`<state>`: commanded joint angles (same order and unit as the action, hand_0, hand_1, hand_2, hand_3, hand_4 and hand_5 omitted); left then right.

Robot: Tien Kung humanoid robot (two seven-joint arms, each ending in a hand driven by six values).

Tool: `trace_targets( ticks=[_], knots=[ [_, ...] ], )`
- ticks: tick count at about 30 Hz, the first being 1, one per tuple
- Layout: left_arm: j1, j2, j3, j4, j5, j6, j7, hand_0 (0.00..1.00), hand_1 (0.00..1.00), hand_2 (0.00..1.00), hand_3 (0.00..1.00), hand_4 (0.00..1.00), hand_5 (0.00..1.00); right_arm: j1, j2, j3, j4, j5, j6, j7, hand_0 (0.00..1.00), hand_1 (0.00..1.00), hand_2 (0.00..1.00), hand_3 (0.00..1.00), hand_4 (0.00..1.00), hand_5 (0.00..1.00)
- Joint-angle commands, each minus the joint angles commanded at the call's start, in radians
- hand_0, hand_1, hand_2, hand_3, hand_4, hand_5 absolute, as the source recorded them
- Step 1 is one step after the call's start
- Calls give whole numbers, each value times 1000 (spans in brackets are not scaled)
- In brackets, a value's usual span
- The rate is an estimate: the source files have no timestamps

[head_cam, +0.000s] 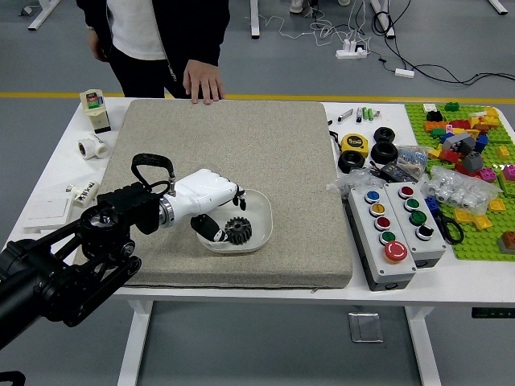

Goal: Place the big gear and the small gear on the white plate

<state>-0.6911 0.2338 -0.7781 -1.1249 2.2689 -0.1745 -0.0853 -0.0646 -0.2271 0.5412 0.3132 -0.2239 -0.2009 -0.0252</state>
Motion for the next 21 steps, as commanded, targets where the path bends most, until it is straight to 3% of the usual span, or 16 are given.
trace_targets(
  ticks=[7, 14, 15, 20, 21],
  knots=[
    [0, -3, -9, -5, 0, 1, -4, 582, 702, 819, 819, 998, 413, 1, 1, -4, -1, 4, 0, 0, 777, 813, 849, 814, 956, 813],
    [6, 19, -116, -55, 0, -3, -10, 581, 696, 799, 817, 998, 413, 0, 1, -2, -1, 2, 0, 1, 777, 812, 849, 813, 956, 813],
    [5, 26, -135, -51, 0, -4, -11, 568, 673, 741, 791, 998, 227, 0, 1, -2, -1, 2, 0, 0, 777, 812, 848, 812, 957, 811],
    [-5, 62, -218, 12, 0, -15, -16, 568, 673, 741, 791, 998, 227, -1, 0, 0, -1, 1, 0, 0, 777, 812, 848, 812, 957, 811],
    [-7, 72, -228, 37, 0, -19, -17, 536, 607, 636, 667, 824, 127, -1, 0, -1, -2, 2, 0, 0, 777, 812, 848, 813, 956, 809]
  ],
)
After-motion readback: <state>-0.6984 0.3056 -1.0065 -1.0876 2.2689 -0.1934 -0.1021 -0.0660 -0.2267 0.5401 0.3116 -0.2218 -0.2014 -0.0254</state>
